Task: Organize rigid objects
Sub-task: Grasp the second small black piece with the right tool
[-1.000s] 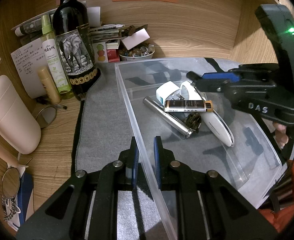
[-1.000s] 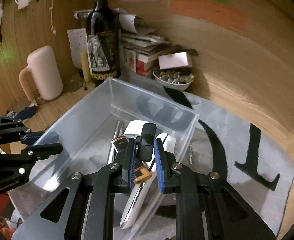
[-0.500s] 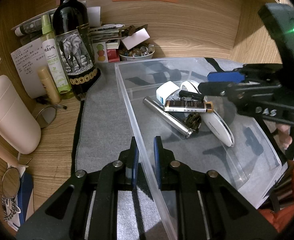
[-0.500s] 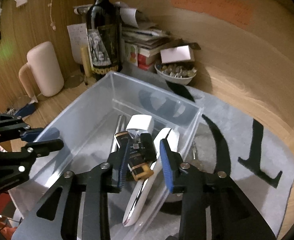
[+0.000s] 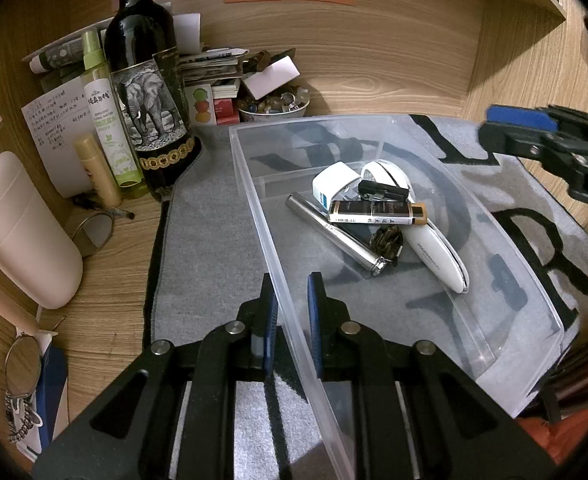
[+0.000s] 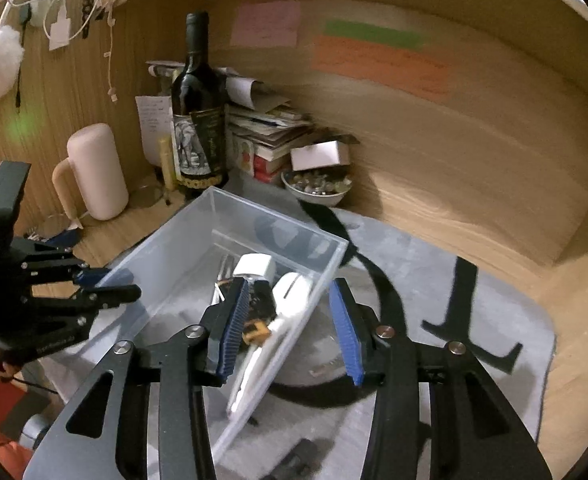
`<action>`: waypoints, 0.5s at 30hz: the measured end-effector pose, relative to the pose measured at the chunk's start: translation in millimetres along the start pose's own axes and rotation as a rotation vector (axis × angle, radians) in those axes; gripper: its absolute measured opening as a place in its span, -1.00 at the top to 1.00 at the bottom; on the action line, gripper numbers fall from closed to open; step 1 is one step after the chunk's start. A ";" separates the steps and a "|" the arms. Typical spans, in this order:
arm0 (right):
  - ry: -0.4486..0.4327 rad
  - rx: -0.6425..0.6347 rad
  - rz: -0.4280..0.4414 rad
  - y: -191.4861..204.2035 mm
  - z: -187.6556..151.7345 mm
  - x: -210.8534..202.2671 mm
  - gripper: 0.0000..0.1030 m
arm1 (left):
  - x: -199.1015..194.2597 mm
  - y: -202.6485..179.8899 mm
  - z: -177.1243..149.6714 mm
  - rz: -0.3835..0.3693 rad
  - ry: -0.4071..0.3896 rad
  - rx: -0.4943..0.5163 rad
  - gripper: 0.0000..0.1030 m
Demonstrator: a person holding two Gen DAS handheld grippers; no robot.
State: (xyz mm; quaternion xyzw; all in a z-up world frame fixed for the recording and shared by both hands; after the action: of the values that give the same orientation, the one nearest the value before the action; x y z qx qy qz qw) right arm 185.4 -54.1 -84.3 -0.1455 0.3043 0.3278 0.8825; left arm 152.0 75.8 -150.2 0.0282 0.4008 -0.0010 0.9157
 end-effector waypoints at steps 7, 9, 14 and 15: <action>0.037 0.054 -0.035 -19.0 -30.3 -10.0 0.24 | 0.0 0.1 0.0 0.000 0.000 0.000 0.73; 0.062 0.074 -0.041 -24.3 -41.8 -9.5 0.24 | 0.0 0.1 -0.1 0.000 0.000 0.001 0.73; 0.140 0.126 -0.044 -32.5 -74.8 -5.8 0.24 | 0.0 0.1 0.0 0.000 0.000 -0.001 0.73; 0.156 0.141 -0.035 -32.9 -81.3 -4.4 0.24 | 0.0 0.1 -0.1 0.000 0.000 -0.001 0.73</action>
State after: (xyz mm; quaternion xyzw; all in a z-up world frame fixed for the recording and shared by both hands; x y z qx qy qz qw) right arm 168.8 -117.8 -142.5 -0.1133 0.3917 0.2779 0.8698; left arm 151.9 75.9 -150.3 0.0278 0.4007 -0.0010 0.9158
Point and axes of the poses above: each gripper's, at about its wrist camera, not at the fingertips, and x roughly the way its jaws point, y to its left, z to its top, the point moved 7 cm from there along x, roughly the way its jaws point, and after that the axes turned 5 degrees about z, right-handed, at the moved point
